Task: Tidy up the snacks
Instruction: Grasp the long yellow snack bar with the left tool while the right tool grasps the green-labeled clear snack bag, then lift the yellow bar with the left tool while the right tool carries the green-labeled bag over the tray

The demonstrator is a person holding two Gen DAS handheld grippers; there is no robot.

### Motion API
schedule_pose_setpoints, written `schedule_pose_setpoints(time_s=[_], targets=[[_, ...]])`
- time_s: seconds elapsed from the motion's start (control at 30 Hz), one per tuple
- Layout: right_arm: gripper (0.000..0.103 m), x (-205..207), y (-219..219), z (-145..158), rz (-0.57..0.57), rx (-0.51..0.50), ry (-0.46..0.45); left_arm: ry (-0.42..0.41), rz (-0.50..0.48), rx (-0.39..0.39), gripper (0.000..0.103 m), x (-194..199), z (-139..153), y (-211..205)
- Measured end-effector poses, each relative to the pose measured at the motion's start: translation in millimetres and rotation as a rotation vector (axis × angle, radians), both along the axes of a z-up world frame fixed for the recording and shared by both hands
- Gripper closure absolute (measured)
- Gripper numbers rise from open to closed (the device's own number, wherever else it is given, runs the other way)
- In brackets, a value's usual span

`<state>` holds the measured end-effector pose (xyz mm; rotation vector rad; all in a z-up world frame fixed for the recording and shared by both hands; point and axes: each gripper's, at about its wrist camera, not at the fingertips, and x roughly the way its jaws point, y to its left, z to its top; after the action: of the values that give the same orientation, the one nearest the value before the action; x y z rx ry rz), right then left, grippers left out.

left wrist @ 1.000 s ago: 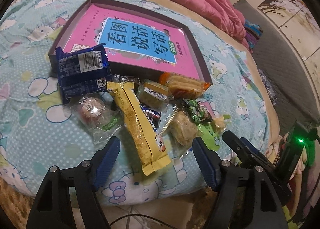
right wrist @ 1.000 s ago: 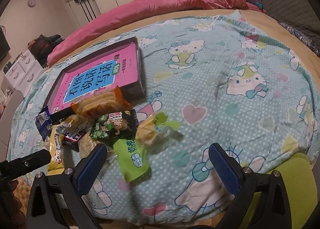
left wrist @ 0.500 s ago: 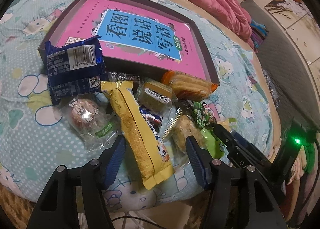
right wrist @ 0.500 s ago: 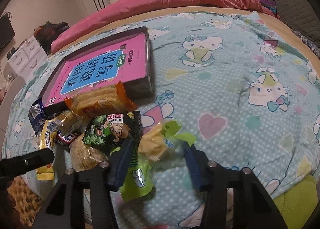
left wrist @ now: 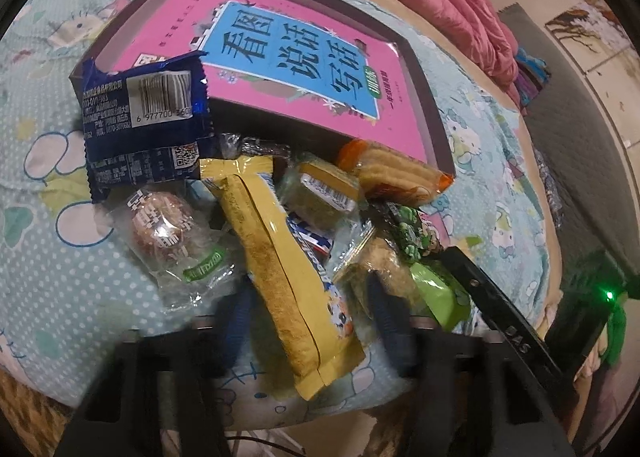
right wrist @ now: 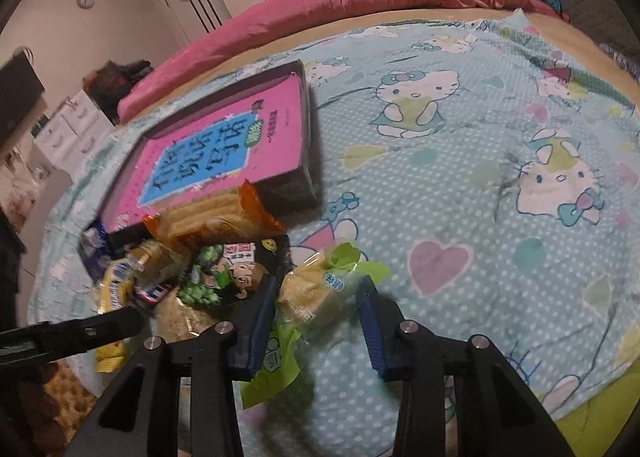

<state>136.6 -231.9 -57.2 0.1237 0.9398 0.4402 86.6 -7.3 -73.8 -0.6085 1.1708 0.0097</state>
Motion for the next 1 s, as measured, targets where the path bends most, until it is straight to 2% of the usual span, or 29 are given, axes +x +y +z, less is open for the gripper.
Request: schedule_pose_setpoints(time_s=[0.3, 0.6, 0.87, 1.0], targets=[[0.066, -5, -22, 18, -0.058, 0.072, -0.056, -0.031, 0.007, -0.036, 0.08, -7, 3, 9], [0.066, -9, -26, 26, -0.07, 0.081, -0.099, -0.132, -0.02, -0.048, 0.082, -16, 31, 13], [0.066, -12, -34, 35, -0.1, 0.107, -0.136, -0.244, -0.01, 0.012, 0.082, -20, 61, 29], [0.066, -11, -29, 47, -0.087, 0.11, -0.186, -0.279, 0.013, 0.043, 0.082, -17, 69, 42]])
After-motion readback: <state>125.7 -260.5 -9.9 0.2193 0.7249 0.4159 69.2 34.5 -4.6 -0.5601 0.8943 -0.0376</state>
